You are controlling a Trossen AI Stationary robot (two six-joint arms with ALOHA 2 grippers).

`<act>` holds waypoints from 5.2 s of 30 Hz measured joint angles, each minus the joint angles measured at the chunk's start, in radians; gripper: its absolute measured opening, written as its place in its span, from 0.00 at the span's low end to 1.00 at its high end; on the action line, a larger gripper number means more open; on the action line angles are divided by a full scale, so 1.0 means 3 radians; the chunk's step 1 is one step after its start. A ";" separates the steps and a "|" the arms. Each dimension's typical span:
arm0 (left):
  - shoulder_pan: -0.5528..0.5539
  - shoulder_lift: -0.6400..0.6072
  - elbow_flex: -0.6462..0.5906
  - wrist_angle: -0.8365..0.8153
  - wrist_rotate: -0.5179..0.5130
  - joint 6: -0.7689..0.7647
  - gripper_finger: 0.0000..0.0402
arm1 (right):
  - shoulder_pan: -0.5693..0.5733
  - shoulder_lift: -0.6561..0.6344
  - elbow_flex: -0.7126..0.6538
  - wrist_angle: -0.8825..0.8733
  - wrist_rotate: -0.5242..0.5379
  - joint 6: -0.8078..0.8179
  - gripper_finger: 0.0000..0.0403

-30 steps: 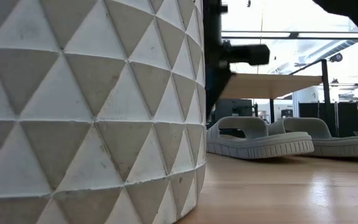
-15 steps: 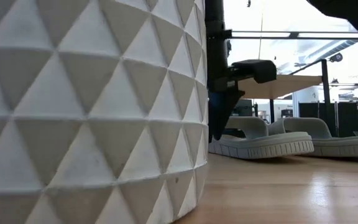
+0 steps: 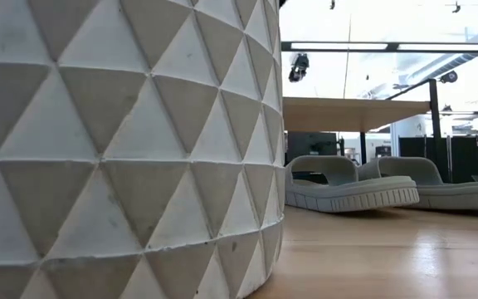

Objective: Pick and place slides into the shelf
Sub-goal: Put the gray slide under the shelf, then adjust the gray slides under the shelf

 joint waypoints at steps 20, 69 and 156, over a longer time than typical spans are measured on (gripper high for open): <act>-0.1354 0.2809 0.2643 -0.2394 -0.0756 0.1470 0.00 | 0.0035 -0.0888 -0.1017 0.0007 -0.0099 -0.0001 0.11; -0.0485 0.6086 0.4464 -0.2543 -0.1413 -0.1154 0.00 | 0.0598 -0.2525 -0.2490 0.0009 0.0264 -0.0238 0.11; -0.1016 0.4828 0.4079 -0.2447 -0.1375 -0.0805 0.00 | 0.1392 -0.2464 -0.5279 0.2172 -0.2036 0.0794 0.11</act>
